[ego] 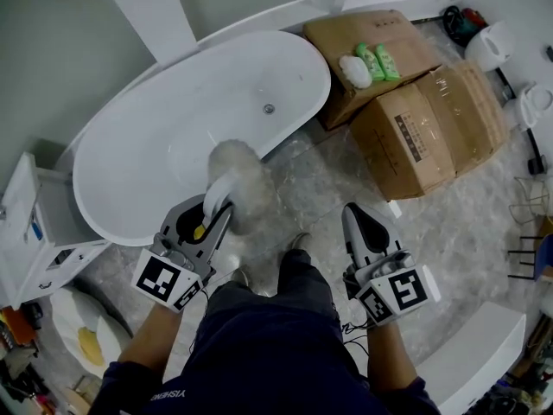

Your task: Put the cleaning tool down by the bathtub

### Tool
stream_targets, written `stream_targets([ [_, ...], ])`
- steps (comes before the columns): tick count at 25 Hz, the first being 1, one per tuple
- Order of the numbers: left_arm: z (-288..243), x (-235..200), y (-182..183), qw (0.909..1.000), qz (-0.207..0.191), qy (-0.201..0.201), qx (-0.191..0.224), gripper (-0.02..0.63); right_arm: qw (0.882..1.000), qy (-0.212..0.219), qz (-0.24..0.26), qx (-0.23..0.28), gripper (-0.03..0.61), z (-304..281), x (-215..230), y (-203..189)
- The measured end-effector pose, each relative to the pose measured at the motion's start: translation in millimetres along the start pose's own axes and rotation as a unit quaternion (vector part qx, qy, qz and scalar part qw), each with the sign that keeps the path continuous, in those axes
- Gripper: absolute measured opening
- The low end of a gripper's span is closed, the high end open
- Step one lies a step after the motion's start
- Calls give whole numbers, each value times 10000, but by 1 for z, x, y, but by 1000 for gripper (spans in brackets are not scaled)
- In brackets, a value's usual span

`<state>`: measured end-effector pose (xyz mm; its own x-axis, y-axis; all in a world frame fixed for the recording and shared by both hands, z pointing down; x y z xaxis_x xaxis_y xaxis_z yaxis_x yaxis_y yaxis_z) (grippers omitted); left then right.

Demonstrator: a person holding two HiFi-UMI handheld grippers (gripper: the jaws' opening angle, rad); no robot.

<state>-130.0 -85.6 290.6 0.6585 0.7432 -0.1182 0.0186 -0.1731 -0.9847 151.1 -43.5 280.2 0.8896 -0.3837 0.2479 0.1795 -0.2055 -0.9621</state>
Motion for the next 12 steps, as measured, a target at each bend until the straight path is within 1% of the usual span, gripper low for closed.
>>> stream_targets([
  [6,-79,15,-12,9995,3,202,-261,104,9996,199,-167,-139,5,-14,84,1],
  [12,-143,23,-20,9985,-28,254,-477,104,9987,299,-343,-250,5,-28,146,-4],
])
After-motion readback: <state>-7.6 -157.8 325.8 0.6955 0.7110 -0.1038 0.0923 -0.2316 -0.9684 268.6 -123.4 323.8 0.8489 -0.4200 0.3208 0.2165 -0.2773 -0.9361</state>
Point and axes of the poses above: the fingertips, and each gripper's own axes: z backward along the fingers, x to its right, y out of its top, the point moved 7 cm from there along z, backward along the fingers, and after that the axes turned 9 degrees about x, right-handed, at the moved point
